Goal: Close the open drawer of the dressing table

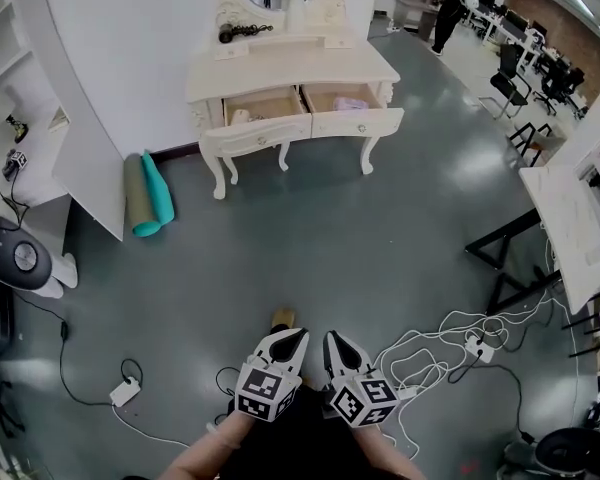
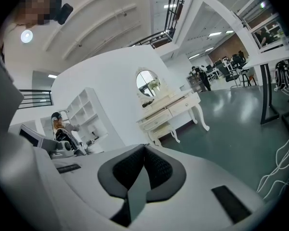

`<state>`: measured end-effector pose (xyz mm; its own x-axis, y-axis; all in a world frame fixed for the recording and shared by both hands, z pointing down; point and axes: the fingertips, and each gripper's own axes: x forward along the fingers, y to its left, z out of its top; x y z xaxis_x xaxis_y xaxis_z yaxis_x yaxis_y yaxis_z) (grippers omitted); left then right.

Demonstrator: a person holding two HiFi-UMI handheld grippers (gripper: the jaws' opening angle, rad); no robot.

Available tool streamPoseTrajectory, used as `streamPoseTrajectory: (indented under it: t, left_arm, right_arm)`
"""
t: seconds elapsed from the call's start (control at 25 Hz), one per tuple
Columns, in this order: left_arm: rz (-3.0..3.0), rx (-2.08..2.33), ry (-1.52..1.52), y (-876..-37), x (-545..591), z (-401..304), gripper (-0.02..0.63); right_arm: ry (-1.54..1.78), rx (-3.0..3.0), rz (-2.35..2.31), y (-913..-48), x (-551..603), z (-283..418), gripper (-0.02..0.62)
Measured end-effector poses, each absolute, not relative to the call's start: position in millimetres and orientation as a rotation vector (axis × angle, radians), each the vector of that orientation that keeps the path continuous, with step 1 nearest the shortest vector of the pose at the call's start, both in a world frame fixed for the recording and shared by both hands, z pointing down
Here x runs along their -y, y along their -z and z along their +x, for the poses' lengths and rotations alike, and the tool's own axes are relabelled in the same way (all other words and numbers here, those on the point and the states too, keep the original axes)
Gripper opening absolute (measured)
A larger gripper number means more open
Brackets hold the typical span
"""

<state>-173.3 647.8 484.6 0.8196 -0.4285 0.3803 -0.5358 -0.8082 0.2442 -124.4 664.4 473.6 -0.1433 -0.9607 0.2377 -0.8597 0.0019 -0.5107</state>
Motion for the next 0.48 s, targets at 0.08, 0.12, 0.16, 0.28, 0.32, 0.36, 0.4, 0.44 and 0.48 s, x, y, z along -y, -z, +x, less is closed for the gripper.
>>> streamPoseTrajectory:
  t: [0.08,0.12,0.16,0.28,0.32,0.36,0.4,0.44,0.48]
  left_arm:
    - [2.656,0.728,-0.444,-486.0,-636.8,-168.4,0.02]
    - [2.653,0.728,-0.446,-486.5,-630.4,-166.1,0.02]
    - [2.651,0.727,-0.449,-487.0,-623.2,-164.1,0.02]
    - [2.639,0.725,-0.459,-489.1,-600.8,-159.2,0.02]
    - [2.632,0.726,-0.461,-489.6,-593.9,-157.4,0.02]
    - [2.623,0.728,-0.461,-489.6,-587.2,-155.5,0.02]
    - [2.614,0.731,-0.46,-489.4,-580.5,-153.7,0.02]
    - [2.606,0.735,-0.457,-489.1,-573.2,-151.9,0.02]
    - [2.596,0.738,-0.453,-488.9,-565.4,-150.0,0.02]
  right_arm:
    - [0.826,-2.09,-1.938,-474.0,-653.9,-117.8,0.026]
    - [0.82,-2.085,-1.943,-473.7,-647.6,-114.1,0.026]
    - [0.818,-2.077,-1.947,-473.7,-640.3,-110.9,0.026]
    - [0.836,-2.065,-1.953,-476.6,-617.4,-105.0,0.026]
    - [0.844,-2.066,-1.957,-477.9,-610.4,-103.1,0.026]
    - [0.851,-2.065,-1.962,-478.9,-603.9,-100.7,0.026]
    - [0.854,-2.062,-1.97,-479.2,-597.5,-97.8,0.026]
    - [0.854,-2.057,-1.978,-478.7,-590.7,-94.6,0.026]
    - [0.85,-2.051,-1.987,-477.5,-583.5,-90.9,0.026]
